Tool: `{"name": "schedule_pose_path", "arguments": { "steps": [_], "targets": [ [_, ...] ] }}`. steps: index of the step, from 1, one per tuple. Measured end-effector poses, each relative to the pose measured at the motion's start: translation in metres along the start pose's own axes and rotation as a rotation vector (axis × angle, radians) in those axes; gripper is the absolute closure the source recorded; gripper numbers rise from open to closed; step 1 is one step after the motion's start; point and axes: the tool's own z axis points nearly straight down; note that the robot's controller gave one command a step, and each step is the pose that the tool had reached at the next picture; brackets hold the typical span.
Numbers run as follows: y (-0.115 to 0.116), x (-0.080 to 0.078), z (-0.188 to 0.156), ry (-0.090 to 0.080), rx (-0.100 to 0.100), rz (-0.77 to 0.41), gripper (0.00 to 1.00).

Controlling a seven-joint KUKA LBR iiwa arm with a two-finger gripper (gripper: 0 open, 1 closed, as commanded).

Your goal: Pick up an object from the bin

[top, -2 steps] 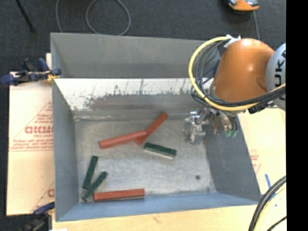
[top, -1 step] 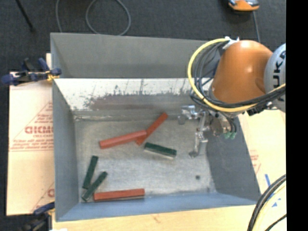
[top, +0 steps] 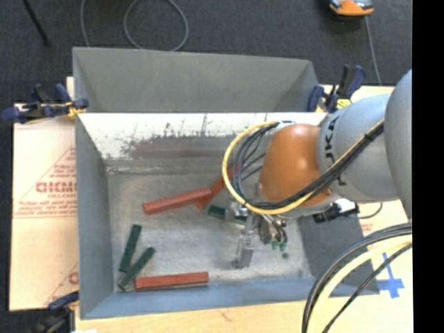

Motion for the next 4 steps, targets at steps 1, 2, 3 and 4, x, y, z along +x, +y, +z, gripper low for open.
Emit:
{"name": "schedule_pose_path", "arguments": {
  "steps": [1,2,3,4],
  "targets": [
    [-0.102,0.001,-0.023,-0.012,0.007,-0.054,0.0],
    [0.041,0.038,-0.04,-0.006,0.0,-0.27,0.0],
    [0.099,0.04,0.02,-0.021,0.0,-0.285,0.0],
    [0.042,0.029,-0.077,-0.012,0.005,-0.56,0.0]
  ]
}}
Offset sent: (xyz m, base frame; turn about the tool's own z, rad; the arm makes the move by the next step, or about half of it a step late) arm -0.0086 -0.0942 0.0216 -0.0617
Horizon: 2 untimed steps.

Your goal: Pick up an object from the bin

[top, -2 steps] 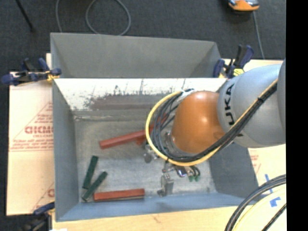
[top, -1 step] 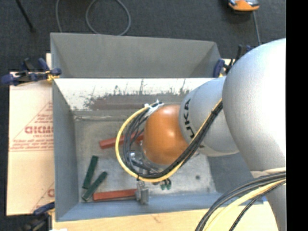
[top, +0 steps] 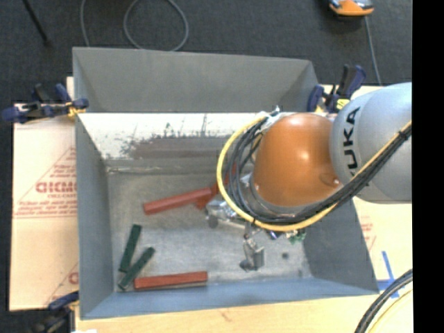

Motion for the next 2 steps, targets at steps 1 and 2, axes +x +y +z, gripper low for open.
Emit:
{"name": "schedule_pose_path", "arguments": {
  "steps": [1,2],
  "targets": [
    [-0.024,-0.074,0.071,0.002,-0.004,-0.244,0.0],
    [-0.116,-0.063,0.094,-0.002,0.001,-0.35,0.0]
  ]
}}
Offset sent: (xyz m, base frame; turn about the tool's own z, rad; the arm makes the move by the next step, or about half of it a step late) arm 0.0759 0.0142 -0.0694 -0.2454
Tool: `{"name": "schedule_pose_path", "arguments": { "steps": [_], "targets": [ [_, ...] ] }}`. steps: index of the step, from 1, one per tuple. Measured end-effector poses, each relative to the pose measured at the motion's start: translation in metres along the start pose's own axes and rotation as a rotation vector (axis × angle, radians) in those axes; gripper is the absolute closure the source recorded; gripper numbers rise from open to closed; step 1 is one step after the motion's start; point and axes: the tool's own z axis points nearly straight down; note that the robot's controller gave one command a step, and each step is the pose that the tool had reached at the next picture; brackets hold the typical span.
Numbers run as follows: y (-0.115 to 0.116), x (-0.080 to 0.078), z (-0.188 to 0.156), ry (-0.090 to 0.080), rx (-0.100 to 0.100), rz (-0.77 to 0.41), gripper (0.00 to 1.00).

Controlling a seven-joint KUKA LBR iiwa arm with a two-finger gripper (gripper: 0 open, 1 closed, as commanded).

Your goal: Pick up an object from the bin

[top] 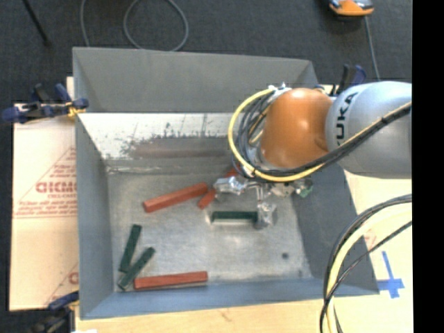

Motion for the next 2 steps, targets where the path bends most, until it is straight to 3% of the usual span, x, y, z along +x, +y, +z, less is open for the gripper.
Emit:
{"name": "schedule_pose_path", "arguments": {
  "steps": [1,2],
  "targets": [
    [0.003,-0.003,-0.001,0.0,-0.003,-0.001,1.0],
    [-0.013,-0.022,-0.142,-0.003,0.004,-0.035,1.0]
  ]
}}
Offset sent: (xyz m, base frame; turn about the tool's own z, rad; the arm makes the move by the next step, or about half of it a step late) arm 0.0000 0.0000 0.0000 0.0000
